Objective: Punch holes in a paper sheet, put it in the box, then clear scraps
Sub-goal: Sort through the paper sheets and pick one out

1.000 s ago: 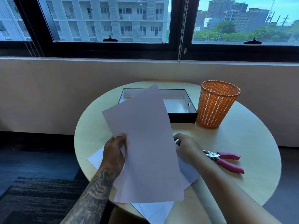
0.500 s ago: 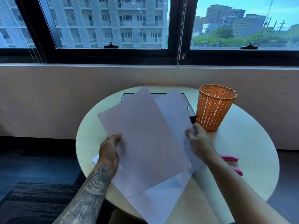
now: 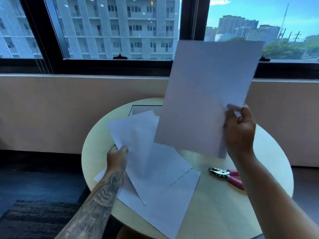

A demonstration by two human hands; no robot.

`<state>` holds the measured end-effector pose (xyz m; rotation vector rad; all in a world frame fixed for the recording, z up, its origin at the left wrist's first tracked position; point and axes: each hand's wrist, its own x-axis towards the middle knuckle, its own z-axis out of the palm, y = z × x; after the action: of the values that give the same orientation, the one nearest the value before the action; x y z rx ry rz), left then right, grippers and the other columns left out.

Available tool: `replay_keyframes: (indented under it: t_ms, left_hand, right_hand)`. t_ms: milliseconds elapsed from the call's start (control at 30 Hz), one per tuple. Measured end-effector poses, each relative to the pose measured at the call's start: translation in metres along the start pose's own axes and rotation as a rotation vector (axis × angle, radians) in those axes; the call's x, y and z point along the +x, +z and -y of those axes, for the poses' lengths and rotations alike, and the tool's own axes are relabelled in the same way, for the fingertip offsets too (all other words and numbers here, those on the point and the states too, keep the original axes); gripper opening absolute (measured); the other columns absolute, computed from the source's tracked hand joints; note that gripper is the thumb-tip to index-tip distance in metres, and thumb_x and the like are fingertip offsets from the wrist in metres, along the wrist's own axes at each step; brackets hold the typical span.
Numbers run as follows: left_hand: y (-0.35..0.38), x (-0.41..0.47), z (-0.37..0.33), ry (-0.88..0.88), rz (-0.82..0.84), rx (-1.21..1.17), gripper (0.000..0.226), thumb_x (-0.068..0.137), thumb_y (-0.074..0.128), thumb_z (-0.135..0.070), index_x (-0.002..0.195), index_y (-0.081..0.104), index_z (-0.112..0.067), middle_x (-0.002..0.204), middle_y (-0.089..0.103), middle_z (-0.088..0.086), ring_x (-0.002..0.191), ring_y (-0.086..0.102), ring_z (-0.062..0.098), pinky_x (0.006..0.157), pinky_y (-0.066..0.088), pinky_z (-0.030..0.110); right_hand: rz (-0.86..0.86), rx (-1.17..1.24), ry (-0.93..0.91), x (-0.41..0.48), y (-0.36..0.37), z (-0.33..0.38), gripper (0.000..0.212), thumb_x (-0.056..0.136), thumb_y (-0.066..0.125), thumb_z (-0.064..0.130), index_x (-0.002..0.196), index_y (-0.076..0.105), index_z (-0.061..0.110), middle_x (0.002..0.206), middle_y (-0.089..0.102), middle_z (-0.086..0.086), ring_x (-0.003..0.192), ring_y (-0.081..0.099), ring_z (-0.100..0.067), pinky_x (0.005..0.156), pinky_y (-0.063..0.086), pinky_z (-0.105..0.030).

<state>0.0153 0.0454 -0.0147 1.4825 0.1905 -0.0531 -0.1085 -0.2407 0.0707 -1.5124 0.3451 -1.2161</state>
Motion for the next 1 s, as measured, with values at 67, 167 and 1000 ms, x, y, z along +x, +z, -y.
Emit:
replay_keyframes:
  t_ms: [67, 167, 1000]
  left_hand:
    - [0.006, -0.007, -0.010, 0.037, 0.065, -0.021, 0.006, 0.085, 0.057, -0.007, 0.081, 0.061, -0.009, 0.081, 0.056, 0.010, 0.075, 0.049, 0.023, 0.064, 0.036, 0.039]
    - [0.015, -0.017, -0.028, 0.069, 0.205, -0.137, 0.020, 0.092, 0.053, 0.002, 0.088, 0.070, -0.009, 0.090, 0.071, 0.007, 0.082, 0.064, 0.028, 0.073, 0.050, 0.037]
    - [0.033, -0.040, -0.088, 0.396, 0.364, -0.100, 0.033, 0.085, 0.076, -0.027, 0.114, 0.070, -0.013, 0.107, 0.077, 0.005, 0.098, 0.073, 0.026, 0.085, 0.058, 0.039]
  right_hand:
    - [0.059, -0.052, 0.021, -0.005, 0.004, -0.006, 0.014, 0.100, 0.053, 0.012, 0.102, 0.065, 0.019, 0.058, 0.053, 0.001, 0.043, 0.045, -0.003, 0.046, 0.039, -0.022]
    - [0.179, -0.056, 0.106, -0.017, 0.006, -0.020, 0.012, 0.097, 0.054, 0.015, 0.097, 0.063, 0.008, 0.070, 0.056, -0.009, 0.057, 0.049, -0.012, 0.055, 0.041, -0.028]
    - [0.248, 0.020, 0.127, -0.029, 0.026, -0.012, 0.019, 0.102, 0.052, 0.010, 0.090, 0.066, 0.007, 0.076, 0.057, -0.009, 0.066, 0.049, -0.011, 0.058, 0.041, -0.026]
